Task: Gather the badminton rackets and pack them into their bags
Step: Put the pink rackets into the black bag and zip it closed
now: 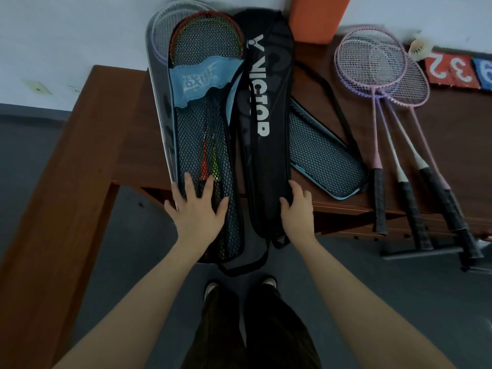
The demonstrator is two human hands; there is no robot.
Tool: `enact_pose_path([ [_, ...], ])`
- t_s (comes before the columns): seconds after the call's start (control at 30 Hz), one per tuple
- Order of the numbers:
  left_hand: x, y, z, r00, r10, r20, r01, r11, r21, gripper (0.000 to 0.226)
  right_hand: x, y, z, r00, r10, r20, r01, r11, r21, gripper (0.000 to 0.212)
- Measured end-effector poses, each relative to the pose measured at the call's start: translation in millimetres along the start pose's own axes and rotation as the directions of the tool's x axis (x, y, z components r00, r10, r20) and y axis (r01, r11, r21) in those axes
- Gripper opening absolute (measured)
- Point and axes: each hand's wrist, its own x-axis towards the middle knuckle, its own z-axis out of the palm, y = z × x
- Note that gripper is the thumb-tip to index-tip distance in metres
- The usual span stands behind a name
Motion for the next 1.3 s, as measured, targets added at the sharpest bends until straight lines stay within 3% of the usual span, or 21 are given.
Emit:
enact_pose_path([
  [0.1,2.2,-1.7,-1.5,0.999,0.019,0.030,-0.019,1.000,-0.017,0.062,2.5,6.9,-6.2,0.993,-0.027,-0.119,0.034,0.998,0.057,0.040],
  [0.2,2.8,-4.8,-7.4,0.998,0.056,-0.017,-0.058,0.995,-0.085,0.061,3.4,10.4,-10.9,0.980,-0.037,-0.195,-0.008,0.974,-0.228,0.037],
  [0.27,4.6,-10.0,-10.8,0.999,0.019,-0.050,-0.026,0.991,-0.135,0.059,0.1,2.8,-8.9,0.975,-0.109,-0.192,0.039,0.941,-0.336,0.037],
  [0.4,12.6,-26.6,-18.6,0.996,-0.026,-0.081,0.011,0.984,-0.179,0.052,-4.3,-32.4,14.1,0.949,-0.316,0.007,0.307,0.918,-0.250,0.039],
  [0.57,33.6,-45.3,-25.6,0.997,0.052,-0.050,-0.064,0.960,-0.273,0.052,3.6,-80.4,48.3,0.907,-0.401,0.129,0.413,0.907,-0.082,0.047],
  [0.67,46.2,-49.9,-25.9,0.994,0.091,-0.066,-0.108,0.939,-0.327,0.053,12.8,-94.9,63.8,0.918,-0.386,0.091,0.390,0.920,-0.033,0.045],
  [0.93,96.0,-49.4,-34.0,0.998,0.042,-0.053,-0.060,0.910,-0.409,0.054,32.0,-114.7,86.6,0.894,-0.445,-0.054,0.443,0.895,-0.050,0.044],
  [1.13,108.3,-54.7,-42.3,0.952,0.099,-0.291,-0.226,0.868,-0.443,0.046,40.3,-134.0,90.3,0.837,-0.526,-0.150,0.520,0.850,-0.082,0.048],
  [1.3,136.7,-59.9,-47.3,0.956,0.063,-0.288,-0.180,0.899,-0.400,0.044,67.3,-156.5,95.3,0.853,-0.501,-0.146,0.494,0.865,-0.085,0.046],
])
